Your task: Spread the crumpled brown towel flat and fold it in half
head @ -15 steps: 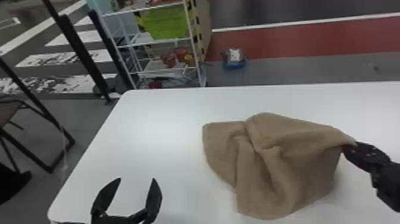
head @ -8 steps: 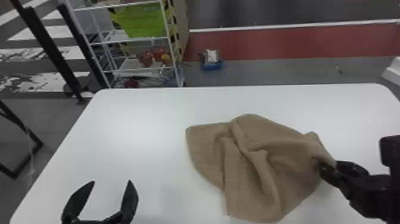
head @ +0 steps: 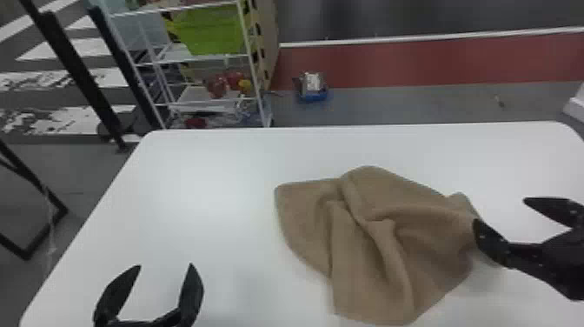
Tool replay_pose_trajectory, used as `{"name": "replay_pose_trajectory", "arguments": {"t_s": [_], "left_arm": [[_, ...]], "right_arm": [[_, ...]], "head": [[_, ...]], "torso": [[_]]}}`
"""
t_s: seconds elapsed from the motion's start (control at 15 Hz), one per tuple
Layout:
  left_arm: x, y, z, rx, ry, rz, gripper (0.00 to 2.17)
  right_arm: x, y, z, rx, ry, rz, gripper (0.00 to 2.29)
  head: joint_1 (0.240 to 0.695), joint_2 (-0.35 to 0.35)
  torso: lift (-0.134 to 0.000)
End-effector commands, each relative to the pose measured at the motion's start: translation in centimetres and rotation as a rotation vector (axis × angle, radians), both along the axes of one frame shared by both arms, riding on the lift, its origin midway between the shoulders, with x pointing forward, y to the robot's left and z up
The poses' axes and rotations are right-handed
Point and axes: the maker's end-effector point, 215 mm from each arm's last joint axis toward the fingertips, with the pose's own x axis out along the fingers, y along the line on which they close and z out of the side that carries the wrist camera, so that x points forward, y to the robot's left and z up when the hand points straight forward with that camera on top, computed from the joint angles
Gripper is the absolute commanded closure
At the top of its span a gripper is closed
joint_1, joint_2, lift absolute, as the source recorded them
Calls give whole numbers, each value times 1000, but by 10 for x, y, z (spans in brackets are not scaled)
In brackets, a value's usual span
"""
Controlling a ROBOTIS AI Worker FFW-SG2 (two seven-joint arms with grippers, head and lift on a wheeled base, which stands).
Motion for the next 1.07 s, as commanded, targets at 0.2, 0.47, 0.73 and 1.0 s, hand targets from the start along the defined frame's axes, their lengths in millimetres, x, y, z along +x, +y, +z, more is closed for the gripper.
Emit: {"name": "replay_pose_trajectory", "arguments": {"t_s": [0.2,0.47,0.73,1.0], "left_arm": [[5,-6,-4,-13,4,-6,83],[6,-6,-5,-10,6,-7,83],[5,-5,-3,-7,3,-5,83],[5,-5,-1,-6,2,-6,83]], "right_arm": [[36,-40,-49,68,155,-133,93],[62,-39,-69,132,207,-157,120],[80,-36,-60,210,195,-168,124],[91,-39,-66,212,210,-188,151]], "head": [[695,105],[695,66],[695,67],[695,68]], "torso": [[-134],[-134],[-134],[-134]]}}
